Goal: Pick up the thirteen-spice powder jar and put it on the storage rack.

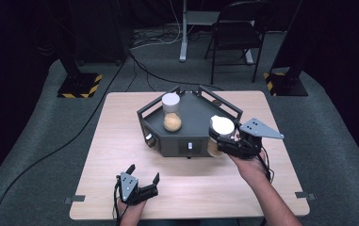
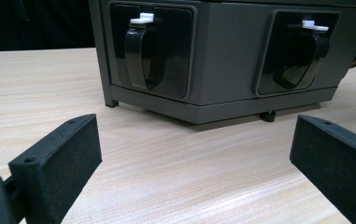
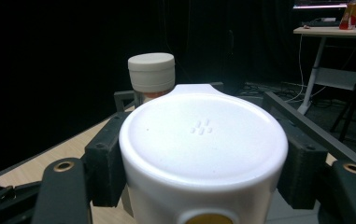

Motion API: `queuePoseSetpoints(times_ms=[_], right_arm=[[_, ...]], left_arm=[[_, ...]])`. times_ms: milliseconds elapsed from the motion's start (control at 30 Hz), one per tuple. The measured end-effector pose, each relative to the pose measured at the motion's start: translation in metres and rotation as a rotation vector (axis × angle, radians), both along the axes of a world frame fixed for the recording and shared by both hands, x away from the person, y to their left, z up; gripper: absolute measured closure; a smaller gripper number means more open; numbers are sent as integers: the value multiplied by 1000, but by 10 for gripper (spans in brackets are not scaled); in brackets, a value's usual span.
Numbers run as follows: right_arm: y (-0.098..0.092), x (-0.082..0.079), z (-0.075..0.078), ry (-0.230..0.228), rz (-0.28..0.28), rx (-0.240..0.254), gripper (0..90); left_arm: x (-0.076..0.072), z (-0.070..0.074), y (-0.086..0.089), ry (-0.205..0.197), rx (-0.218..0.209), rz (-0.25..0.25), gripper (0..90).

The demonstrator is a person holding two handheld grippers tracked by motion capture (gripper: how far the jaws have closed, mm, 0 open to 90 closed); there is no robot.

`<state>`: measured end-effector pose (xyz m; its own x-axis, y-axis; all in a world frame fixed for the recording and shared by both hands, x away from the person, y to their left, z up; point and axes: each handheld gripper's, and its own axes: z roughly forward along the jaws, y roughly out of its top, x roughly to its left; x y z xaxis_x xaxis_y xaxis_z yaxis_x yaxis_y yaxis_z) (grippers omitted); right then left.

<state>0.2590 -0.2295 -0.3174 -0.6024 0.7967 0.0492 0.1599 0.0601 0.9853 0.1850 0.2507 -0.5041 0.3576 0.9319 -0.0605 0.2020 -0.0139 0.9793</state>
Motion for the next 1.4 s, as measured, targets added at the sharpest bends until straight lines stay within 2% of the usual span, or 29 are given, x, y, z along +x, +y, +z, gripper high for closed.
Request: queuePoseSetpoints(times_ms=[733, 1400], right_arm=[[30, 31, 17, -18, -48, 1, 303], [49, 55, 12, -14, -105, -11, 304]], left_arm=[[0, 0, 1, 1, -8, -4, 14], [1, 0, 2, 1, -11, -6, 14]])
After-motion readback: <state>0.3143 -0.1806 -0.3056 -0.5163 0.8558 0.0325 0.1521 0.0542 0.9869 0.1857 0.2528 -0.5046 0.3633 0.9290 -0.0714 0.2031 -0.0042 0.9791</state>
